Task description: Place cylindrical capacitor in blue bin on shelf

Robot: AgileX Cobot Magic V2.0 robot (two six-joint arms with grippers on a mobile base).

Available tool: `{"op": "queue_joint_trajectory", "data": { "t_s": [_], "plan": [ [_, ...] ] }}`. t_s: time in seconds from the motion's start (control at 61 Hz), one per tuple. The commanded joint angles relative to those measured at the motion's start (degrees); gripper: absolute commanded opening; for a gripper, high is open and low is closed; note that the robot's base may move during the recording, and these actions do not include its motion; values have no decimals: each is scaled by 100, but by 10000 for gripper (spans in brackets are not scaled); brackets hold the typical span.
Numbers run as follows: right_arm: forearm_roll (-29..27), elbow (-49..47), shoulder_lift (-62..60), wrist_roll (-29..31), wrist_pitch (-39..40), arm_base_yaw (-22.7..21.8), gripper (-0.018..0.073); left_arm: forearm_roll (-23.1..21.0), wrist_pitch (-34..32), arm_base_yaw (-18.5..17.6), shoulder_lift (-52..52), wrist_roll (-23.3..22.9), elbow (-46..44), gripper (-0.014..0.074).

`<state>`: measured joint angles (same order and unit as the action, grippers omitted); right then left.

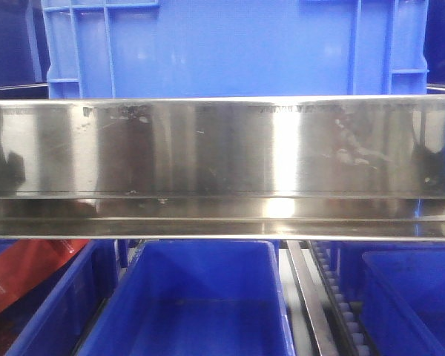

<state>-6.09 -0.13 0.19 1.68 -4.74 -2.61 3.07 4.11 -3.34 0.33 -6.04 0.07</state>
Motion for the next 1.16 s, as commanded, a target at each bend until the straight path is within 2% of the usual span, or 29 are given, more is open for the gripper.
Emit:
{"op": "queue_joint_trajectory", "data": {
  "t_s": [0.0, 1.148],
  "plan": [
    [32, 13, -19, 37, 171, -43, -162, -25, -88, 2, -33, 9, -7, -111],
    [32, 13, -19, 37, 171, -43, -162, -25, -88, 2, -33, 9, -7, -111]
  ]
}}
